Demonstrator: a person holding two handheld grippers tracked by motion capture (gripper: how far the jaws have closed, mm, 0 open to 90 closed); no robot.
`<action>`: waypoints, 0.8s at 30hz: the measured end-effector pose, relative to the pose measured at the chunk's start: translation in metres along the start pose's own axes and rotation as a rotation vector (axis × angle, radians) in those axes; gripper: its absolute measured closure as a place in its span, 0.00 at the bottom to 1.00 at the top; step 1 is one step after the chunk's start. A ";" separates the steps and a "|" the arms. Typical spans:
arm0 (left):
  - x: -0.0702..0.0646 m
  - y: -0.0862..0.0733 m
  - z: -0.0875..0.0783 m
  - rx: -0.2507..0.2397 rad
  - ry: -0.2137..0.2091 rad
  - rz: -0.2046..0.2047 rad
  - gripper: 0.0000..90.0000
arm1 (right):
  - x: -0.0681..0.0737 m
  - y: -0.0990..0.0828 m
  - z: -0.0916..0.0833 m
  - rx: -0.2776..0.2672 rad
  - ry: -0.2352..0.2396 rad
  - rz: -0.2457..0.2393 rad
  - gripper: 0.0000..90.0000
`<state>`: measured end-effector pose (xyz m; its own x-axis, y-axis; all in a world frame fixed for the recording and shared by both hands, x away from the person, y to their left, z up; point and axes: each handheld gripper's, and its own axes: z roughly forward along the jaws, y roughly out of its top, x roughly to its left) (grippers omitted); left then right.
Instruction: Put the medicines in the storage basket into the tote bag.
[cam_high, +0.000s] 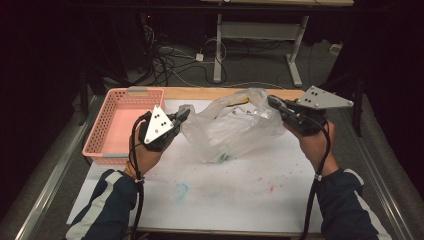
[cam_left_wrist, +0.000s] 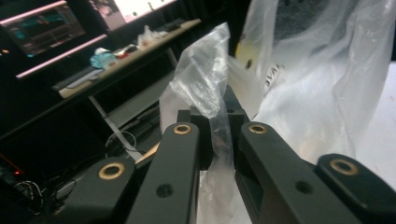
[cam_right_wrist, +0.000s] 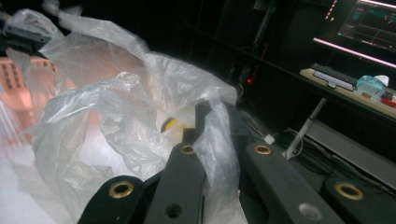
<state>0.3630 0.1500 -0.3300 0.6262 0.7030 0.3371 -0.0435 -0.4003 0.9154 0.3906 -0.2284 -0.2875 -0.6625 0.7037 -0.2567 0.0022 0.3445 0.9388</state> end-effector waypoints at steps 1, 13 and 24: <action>0.002 0.003 0.000 -0.006 0.004 0.000 0.96 | -0.003 0.002 -0.002 -0.006 -0.006 0.000 1.00; 0.022 0.028 0.006 -0.021 0.010 -0.046 0.96 | -0.019 0.027 -0.005 -0.035 -0.014 0.045 1.00; 0.028 0.061 -0.008 -0.070 0.034 -0.040 0.96 | -0.026 0.035 -0.012 -0.054 -0.035 0.085 1.00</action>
<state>0.3714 0.1505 -0.2630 0.6015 0.7378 0.3065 -0.0745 -0.3302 0.9410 0.3992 -0.2420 -0.2450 -0.6352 0.7505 -0.1821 0.0163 0.2488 0.9684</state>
